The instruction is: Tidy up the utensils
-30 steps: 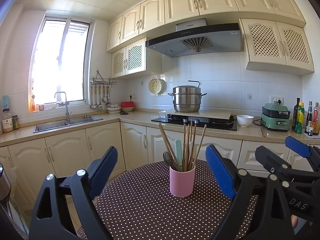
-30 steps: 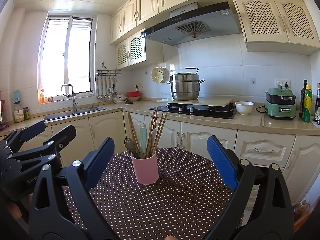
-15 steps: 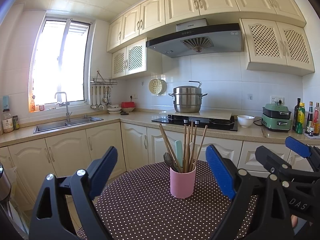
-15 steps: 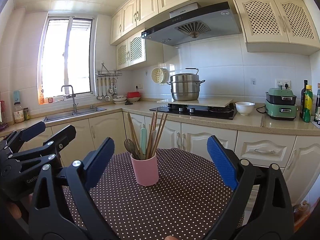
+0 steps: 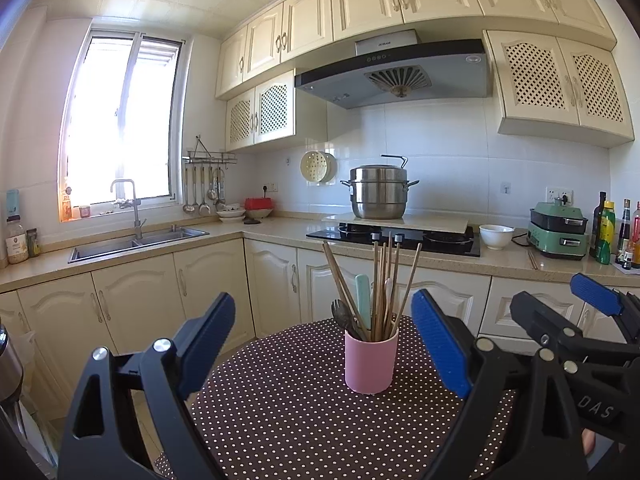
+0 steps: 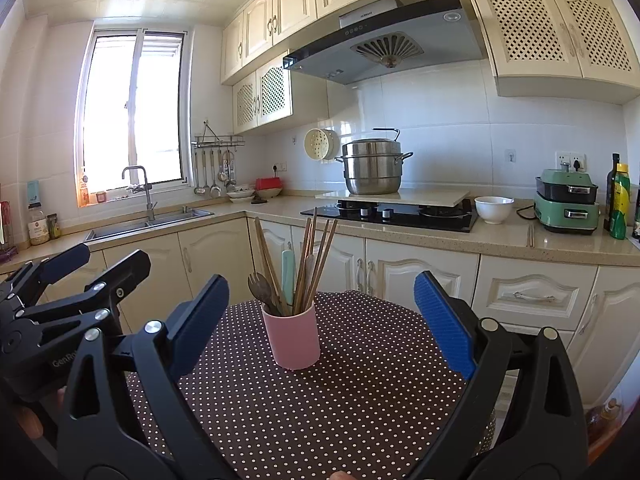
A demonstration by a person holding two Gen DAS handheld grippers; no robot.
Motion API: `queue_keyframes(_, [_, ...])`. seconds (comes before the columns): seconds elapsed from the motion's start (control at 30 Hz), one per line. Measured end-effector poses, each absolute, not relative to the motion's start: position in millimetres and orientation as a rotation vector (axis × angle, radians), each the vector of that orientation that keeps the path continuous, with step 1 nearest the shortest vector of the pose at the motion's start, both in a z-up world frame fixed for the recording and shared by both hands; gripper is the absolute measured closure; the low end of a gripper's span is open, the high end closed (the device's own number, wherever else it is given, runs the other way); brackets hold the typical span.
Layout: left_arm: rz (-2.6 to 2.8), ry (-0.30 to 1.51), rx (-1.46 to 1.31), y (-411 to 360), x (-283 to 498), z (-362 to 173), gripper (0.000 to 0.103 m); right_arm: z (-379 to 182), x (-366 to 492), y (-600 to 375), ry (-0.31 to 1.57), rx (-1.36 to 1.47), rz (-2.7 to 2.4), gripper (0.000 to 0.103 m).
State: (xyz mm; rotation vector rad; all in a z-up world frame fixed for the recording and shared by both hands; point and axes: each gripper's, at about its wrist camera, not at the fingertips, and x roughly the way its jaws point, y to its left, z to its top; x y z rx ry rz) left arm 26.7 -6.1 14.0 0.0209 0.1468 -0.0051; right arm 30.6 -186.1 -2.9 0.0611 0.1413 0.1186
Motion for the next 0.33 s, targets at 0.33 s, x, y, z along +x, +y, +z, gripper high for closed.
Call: queue_keyframes(0.33, [-0.013, 0.260, 0.006, -4, 65, -12, 0.015, -25, 75, -193, 0.259, 0.094, 0.137, 0.009])
